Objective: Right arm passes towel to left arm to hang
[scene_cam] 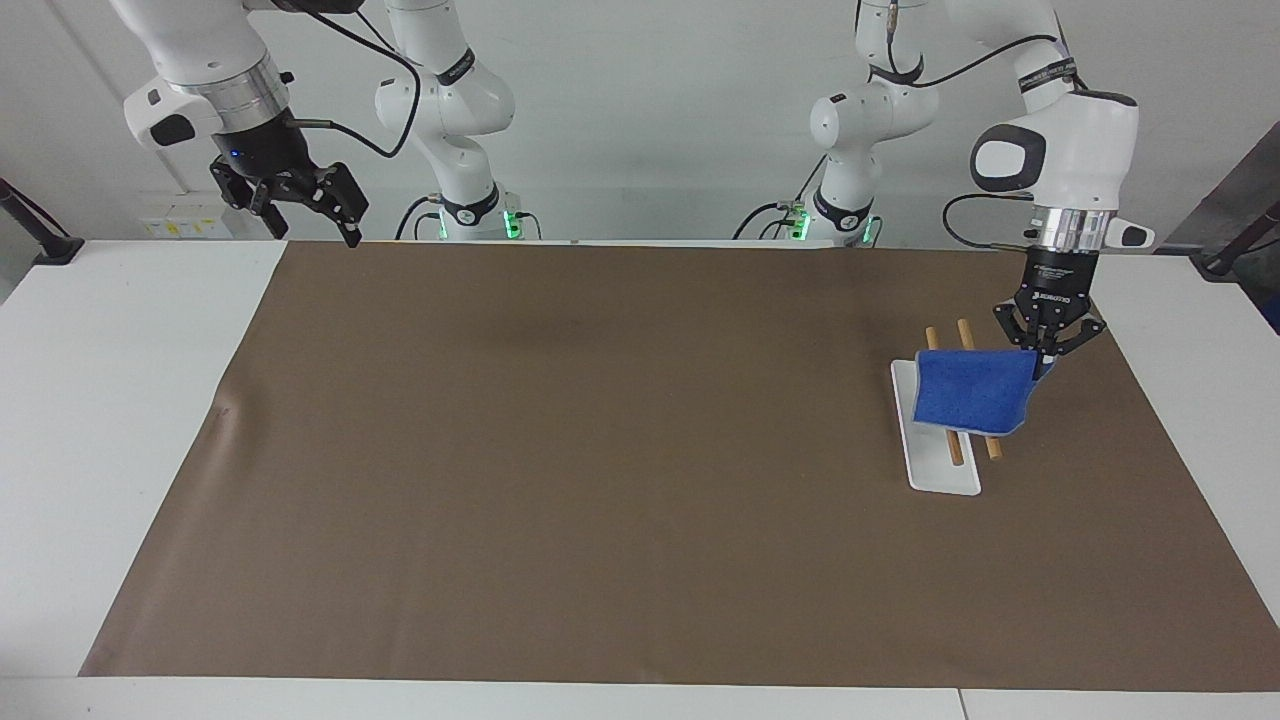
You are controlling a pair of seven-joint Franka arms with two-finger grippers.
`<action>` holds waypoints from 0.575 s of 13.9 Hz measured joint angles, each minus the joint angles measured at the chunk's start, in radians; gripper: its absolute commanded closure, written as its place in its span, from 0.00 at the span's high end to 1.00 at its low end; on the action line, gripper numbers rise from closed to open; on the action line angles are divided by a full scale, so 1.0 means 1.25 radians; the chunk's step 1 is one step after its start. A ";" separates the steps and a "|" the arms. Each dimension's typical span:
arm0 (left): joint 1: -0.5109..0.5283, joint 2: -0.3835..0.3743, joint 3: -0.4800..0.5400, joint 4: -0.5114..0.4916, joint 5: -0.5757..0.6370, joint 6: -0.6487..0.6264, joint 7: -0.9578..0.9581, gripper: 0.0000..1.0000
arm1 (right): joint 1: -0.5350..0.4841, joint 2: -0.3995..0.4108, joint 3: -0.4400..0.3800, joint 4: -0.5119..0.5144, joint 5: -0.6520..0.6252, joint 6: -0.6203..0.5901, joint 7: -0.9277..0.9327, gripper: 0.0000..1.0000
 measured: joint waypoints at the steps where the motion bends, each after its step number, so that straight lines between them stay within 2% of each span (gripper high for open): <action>1: 0.012 0.001 0.000 -0.002 0.000 -0.004 -0.003 0.00 | -0.016 0.000 0.016 0.000 0.000 0.000 -0.003 1.00; 3: 0.023 0.003 0.000 -0.006 0.000 -0.020 -0.023 0.00 | -0.023 0.000 0.028 0.000 0.000 0.000 -0.003 1.00; 5: 0.023 0.005 -0.002 -0.016 0.000 -0.025 -0.044 0.08 | -0.023 0.000 0.029 0.000 0.000 0.000 -0.003 1.00; 6: 0.023 0.005 -0.001 -0.019 0.000 -0.025 -0.049 0.19 | -0.019 0.000 0.024 0.000 0.000 0.000 -0.003 1.00; 7: 0.023 0.006 -0.001 -0.019 0.000 -0.026 -0.052 0.35 | -0.004 0.000 0.007 0.000 0.000 0.000 -0.003 1.00; 8: 0.023 0.007 -0.001 -0.019 0.000 -0.028 -0.054 0.37 | 0.016 0.000 -0.014 0.000 0.000 0.000 -0.003 1.00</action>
